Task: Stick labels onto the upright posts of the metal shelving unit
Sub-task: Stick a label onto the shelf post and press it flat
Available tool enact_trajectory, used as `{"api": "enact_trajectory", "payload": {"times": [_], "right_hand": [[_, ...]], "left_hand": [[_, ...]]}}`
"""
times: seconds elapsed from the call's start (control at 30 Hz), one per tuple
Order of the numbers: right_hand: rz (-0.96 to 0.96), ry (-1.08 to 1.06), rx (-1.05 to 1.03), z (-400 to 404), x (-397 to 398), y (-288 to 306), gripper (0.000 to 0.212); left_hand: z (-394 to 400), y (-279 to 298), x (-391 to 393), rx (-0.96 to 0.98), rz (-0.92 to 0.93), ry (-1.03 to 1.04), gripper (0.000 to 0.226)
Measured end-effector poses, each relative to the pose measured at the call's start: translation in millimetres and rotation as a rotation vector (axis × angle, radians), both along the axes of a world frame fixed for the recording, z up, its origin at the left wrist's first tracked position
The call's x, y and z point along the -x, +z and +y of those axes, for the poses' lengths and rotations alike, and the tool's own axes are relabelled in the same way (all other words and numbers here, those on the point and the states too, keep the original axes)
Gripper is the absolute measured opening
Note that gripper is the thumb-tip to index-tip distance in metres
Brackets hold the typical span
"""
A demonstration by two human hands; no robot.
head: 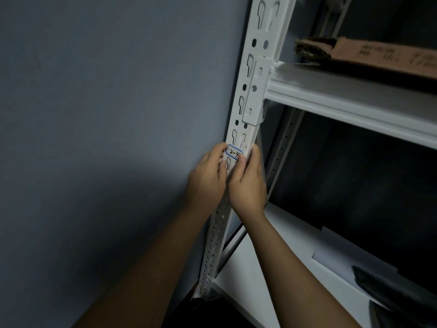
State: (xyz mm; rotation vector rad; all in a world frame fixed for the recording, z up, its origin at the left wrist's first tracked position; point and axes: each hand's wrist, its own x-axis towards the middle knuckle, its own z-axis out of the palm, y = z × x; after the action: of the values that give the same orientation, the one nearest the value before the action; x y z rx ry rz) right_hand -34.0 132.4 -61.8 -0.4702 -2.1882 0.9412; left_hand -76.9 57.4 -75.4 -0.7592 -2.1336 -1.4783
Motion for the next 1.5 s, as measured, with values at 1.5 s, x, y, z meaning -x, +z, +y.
{"api": "enact_trajectory", "payload": {"times": [1.5], "right_hand": [[0.103,0.322,0.437,13,2,7,0.036]], "left_hand": [[13,12,7,-0.031,-0.336,-0.248,0.045]]}}
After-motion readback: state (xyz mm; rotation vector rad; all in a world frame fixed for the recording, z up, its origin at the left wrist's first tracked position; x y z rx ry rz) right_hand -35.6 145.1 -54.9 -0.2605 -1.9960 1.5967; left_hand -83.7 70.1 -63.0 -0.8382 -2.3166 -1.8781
